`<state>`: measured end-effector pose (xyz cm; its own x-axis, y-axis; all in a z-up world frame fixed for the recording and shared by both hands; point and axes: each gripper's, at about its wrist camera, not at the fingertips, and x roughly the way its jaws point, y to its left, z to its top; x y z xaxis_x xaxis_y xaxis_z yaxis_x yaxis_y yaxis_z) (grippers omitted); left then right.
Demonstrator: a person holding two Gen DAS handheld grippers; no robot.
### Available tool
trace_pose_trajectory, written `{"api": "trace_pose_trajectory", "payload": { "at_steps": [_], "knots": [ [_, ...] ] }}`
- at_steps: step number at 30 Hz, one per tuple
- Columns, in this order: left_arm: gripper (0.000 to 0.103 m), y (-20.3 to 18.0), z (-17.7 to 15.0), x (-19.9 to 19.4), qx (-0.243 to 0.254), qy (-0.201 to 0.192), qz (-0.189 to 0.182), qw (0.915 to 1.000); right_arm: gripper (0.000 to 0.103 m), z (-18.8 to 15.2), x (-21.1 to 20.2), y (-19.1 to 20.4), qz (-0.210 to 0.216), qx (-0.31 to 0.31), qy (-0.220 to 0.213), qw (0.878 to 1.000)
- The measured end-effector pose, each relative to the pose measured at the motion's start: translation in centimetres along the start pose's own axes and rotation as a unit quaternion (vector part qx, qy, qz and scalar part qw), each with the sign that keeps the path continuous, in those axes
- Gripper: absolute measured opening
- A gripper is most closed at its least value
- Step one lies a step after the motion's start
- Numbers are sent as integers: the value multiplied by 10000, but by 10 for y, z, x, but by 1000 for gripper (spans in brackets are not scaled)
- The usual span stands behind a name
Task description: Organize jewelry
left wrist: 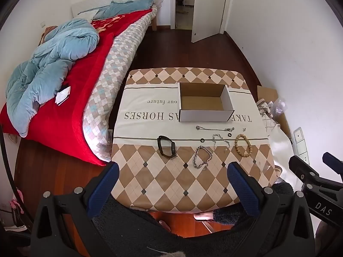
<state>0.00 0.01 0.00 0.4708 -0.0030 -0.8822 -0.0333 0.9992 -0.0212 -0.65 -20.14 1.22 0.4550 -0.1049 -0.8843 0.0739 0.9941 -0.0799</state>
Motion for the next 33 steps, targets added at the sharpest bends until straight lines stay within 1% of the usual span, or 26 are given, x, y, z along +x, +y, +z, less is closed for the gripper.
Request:
{"api": "trace_pose_trajectory", "payload": {
  "at_steps": [33],
  "knots": [
    [103, -3, 0, -2, 16, -2, 10, 10000, 103, 0, 1, -2, 19, 10, 36, 10000]
  ]
}}
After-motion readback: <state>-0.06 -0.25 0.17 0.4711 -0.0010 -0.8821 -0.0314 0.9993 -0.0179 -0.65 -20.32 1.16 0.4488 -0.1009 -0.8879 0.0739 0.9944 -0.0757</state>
